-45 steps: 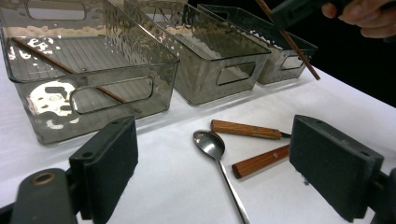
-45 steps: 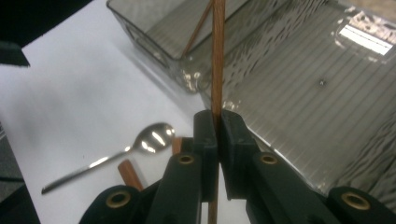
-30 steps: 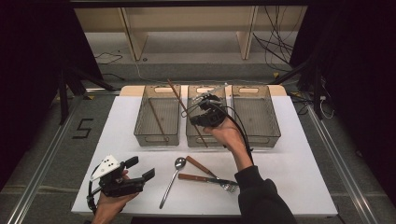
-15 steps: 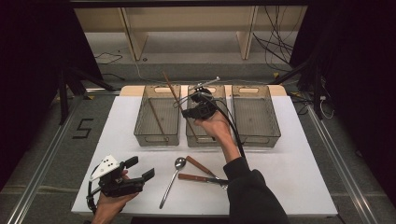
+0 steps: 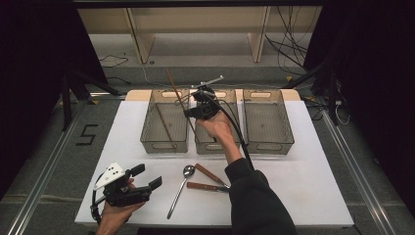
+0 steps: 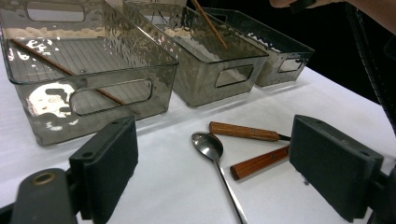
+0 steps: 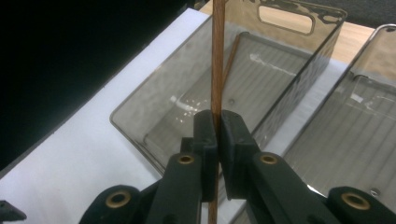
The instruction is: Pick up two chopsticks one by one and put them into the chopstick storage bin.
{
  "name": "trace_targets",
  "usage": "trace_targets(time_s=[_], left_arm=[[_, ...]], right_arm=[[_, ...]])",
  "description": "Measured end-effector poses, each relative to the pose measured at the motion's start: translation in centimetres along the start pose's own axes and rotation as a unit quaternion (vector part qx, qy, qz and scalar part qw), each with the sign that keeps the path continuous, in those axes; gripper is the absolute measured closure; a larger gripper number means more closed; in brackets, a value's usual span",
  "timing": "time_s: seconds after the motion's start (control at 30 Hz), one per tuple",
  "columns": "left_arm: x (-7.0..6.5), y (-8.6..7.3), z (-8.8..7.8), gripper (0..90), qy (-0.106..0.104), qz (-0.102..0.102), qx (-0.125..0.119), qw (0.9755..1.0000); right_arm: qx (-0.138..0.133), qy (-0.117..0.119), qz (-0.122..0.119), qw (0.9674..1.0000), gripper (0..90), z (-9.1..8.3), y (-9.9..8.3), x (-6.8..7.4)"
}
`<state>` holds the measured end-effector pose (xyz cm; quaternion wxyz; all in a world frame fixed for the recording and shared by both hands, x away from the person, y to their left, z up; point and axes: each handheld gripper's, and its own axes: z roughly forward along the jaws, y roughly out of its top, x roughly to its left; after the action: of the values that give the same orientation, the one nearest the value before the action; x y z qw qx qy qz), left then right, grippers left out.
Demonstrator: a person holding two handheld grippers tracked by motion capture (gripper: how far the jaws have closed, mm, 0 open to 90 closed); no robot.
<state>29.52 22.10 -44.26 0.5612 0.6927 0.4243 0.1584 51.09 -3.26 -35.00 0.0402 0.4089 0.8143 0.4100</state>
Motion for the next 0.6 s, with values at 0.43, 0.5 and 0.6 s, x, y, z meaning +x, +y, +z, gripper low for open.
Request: trace_targets(time_s=[0.43, 0.5, 0.6], left_arm=[[0.0, 0.0, -0.1, 15.1, -0.001, 0.000, -0.002, 1.0000], [0.0, 0.1, -0.1, 15.1, -0.001, 0.000, -0.002, 1.0000], [0.0, 0.1, -0.1, 15.1, -0.002, -0.001, -0.003, 1.0000]], right_arm=[[-0.005, 0.006, 0.009, 0.9999, 86.1, 1.6, 1.2, 0.6], [-0.006, 0.003, 0.011, 0.9999, 86.1, 1.9, 1.5, 0.7], [-0.006, 0.001, 0.012, 0.9999, 86.0, 2.2, 1.7, 0.8]])
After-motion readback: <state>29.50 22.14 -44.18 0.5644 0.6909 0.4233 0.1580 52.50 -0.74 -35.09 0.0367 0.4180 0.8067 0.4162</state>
